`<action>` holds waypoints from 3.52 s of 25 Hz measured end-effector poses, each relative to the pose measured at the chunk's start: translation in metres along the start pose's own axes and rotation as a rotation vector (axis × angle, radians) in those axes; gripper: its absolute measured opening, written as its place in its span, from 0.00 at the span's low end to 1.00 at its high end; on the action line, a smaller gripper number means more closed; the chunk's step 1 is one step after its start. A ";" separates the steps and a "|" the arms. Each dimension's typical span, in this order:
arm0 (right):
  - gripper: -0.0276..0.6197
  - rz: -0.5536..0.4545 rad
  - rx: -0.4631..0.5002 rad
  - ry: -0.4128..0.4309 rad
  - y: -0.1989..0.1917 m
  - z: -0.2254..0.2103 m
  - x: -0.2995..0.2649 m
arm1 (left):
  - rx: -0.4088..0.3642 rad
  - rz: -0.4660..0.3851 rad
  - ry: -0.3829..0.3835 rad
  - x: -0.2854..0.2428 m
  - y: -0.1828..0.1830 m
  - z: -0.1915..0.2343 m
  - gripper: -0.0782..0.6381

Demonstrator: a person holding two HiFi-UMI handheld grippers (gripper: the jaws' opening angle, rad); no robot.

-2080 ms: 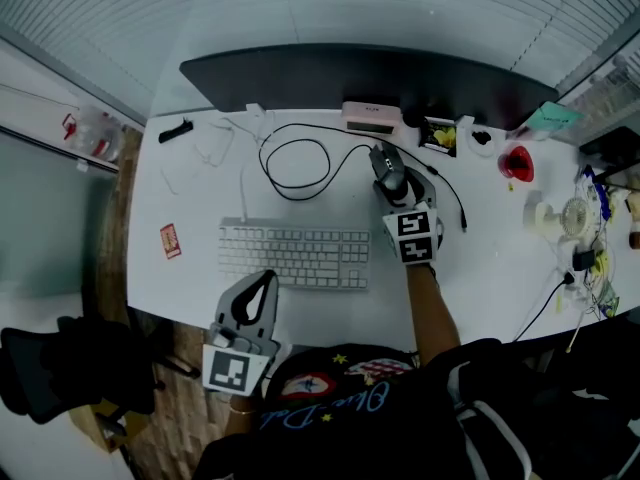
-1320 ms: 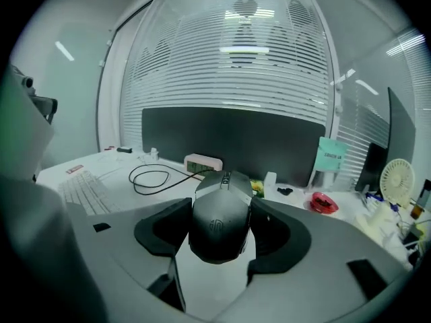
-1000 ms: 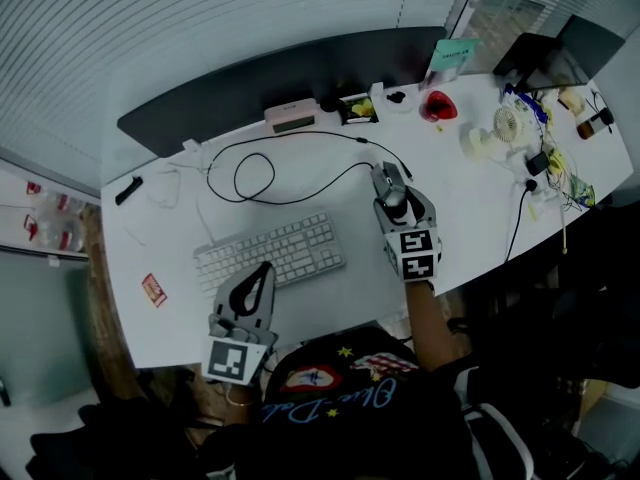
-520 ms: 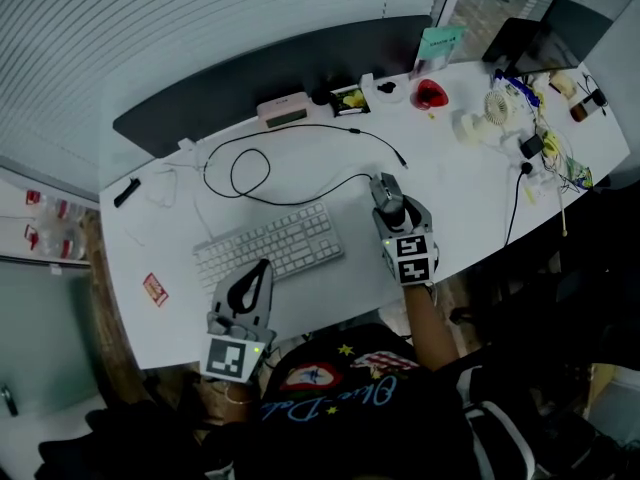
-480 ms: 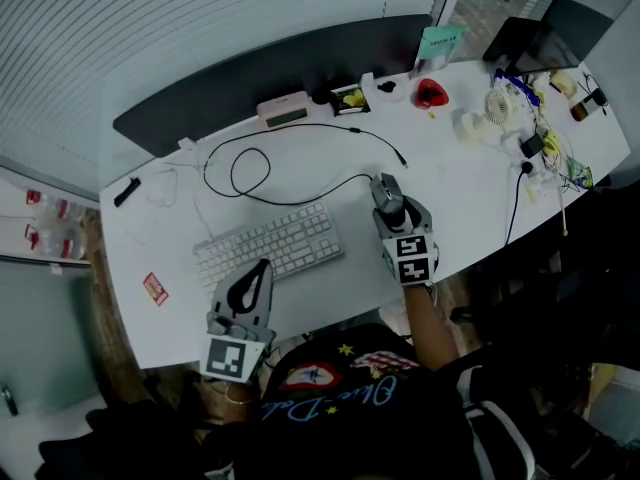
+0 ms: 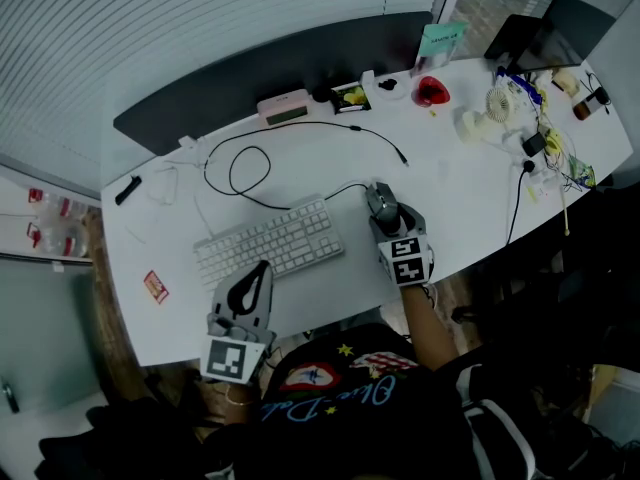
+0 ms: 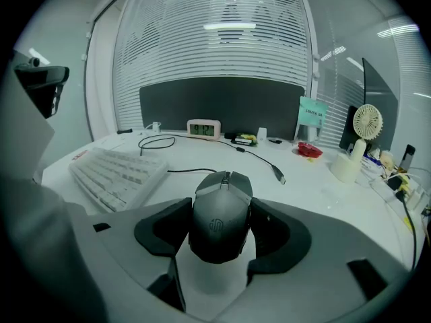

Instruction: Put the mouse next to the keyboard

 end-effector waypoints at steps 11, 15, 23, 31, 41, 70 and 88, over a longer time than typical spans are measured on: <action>0.45 0.042 -0.010 0.041 -0.011 0.004 -0.010 | 0.007 0.007 0.020 0.001 -0.002 -0.003 0.11; 0.45 0.043 -0.007 0.048 -0.011 0.005 -0.012 | 0.008 0.007 0.025 0.001 -0.003 -0.003 0.11; 0.45 0.066 -0.005 0.064 -0.015 0.009 -0.013 | 0.009 0.008 0.028 0.003 -0.002 -0.001 0.11; 0.45 0.043 -0.014 0.062 -0.010 0.010 -0.012 | 0.007 -0.004 0.021 0.003 -0.002 -0.001 0.11; 0.45 -0.107 -0.088 0.044 0.027 0.000 0.008 | 0.005 -0.026 0.002 -0.001 0.001 0.001 0.11; 0.04 -0.466 -0.019 0.161 0.153 0.028 0.080 | -0.002 -0.107 -0.041 -0.003 0.010 0.014 0.11; 0.04 -0.457 0.008 0.180 0.153 0.034 0.078 | 0.010 -0.088 -0.042 -0.005 0.005 0.016 0.11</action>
Point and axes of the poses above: the fingertips, and each gripper's own axes: x backward along the fingers, z to its left, y out of its top, the point moved 7 cm from there along x, backward along the fingers, and after that the axes turned 15 degrees about -z, right-handed, at the moved point
